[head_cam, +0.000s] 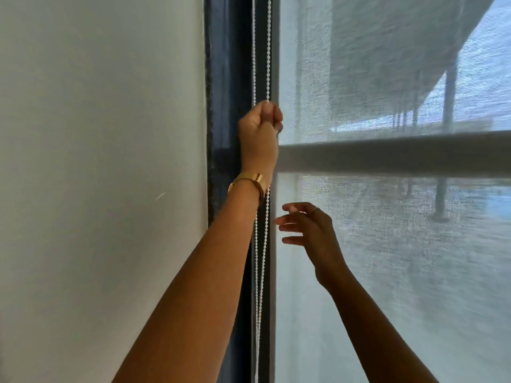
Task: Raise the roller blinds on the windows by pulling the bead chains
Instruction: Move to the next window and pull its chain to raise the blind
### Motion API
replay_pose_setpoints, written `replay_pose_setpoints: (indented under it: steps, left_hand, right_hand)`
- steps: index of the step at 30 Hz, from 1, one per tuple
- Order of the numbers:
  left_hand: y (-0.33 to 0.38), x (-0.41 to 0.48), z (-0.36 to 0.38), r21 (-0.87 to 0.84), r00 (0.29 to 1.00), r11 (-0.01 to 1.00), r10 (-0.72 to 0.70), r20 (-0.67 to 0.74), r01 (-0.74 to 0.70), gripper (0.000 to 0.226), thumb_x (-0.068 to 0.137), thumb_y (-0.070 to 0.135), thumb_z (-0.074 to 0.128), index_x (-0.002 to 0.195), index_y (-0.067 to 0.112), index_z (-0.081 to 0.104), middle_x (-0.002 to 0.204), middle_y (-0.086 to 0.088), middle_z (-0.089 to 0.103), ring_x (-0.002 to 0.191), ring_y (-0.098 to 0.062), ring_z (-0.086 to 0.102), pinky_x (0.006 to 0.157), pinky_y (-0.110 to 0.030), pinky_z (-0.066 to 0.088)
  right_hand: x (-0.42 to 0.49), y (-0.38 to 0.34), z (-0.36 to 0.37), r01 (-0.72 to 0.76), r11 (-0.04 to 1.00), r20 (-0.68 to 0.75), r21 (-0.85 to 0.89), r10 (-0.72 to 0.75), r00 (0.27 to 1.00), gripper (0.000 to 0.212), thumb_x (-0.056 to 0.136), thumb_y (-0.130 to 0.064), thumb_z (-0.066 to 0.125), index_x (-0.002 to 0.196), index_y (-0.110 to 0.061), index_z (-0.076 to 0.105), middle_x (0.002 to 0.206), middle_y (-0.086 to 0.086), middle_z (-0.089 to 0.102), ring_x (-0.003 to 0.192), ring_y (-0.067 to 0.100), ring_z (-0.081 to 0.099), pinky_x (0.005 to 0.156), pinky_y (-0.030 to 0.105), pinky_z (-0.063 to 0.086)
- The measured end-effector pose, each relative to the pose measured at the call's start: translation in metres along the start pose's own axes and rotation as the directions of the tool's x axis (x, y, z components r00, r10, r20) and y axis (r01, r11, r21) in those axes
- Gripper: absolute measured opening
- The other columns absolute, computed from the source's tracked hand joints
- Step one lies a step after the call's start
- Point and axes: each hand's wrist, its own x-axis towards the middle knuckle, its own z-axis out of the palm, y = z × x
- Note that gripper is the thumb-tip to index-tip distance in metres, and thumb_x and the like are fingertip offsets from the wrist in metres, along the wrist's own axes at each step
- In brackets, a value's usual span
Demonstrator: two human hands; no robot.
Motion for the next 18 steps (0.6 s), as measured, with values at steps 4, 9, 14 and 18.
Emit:
replay_pose_setpoints:
  steps: [4,9,14,18]
  left_hand:
    - [0.017,-0.02,-0.005,-0.077,0.997,0.994,0.072,0.008,-0.072,0.038,0.099,0.013,0.032,0.063,0.016,0.044,0.057,-0.001,0.035,0.049,-0.008,0.027,0.041,-0.014,0.024]
    - [0.032,-0.039,-0.036,-0.067,0.997,0.995,0.07,0.025,-0.068,0.038,0.095,0.008,0.032,0.06,0.017,0.042,0.054,0.001,0.034,0.044,-0.005,0.028,0.042,-0.015,0.026]
    - [0.028,-0.084,-0.068,-0.03,0.997,0.999,0.02,0.073,-0.018,0.039,0.096,0.011,0.032,0.06,0.018,0.041,0.054,-0.001,0.034,0.045,-0.009,0.028,0.042,-0.014,0.027]
    - [0.016,-0.138,-0.079,-0.005,0.992,0.996,-0.084,0.099,0.085,0.039,0.098,0.015,0.033,0.06,0.018,0.042,0.051,0.002,0.035,0.041,-0.006,0.029,0.041,-0.014,0.027]
  right_hand:
    - [-0.009,-0.037,-0.001,0.076,0.997,-0.133,-0.017,-0.077,0.988,0.024,0.097,-0.029,0.044,0.103,-0.017,0.064,0.092,0.001,0.073,0.086,0.014,0.07,0.07,0.023,0.057]
    - [-0.025,-0.086,0.006,0.172,0.985,-0.244,-0.015,-0.17,0.955,0.025,0.097,-0.025,0.043,0.101,-0.013,0.065,0.094,0.004,0.071,0.089,0.016,0.068,0.076,0.03,0.056]
    - [-0.045,-0.128,0.023,0.263,0.963,-0.225,-0.062,-0.27,0.936,0.025,0.097,-0.023,0.043,0.101,-0.014,0.066,0.092,-0.001,0.071,0.088,0.01,0.067,0.078,0.028,0.054]
    - [-0.061,-0.159,0.043,0.308,0.947,-0.153,-0.094,-0.32,0.935,0.025,0.098,-0.024,0.041,0.098,-0.019,0.065,0.096,-0.004,0.071,0.098,0.014,0.067,0.085,0.029,0.054]
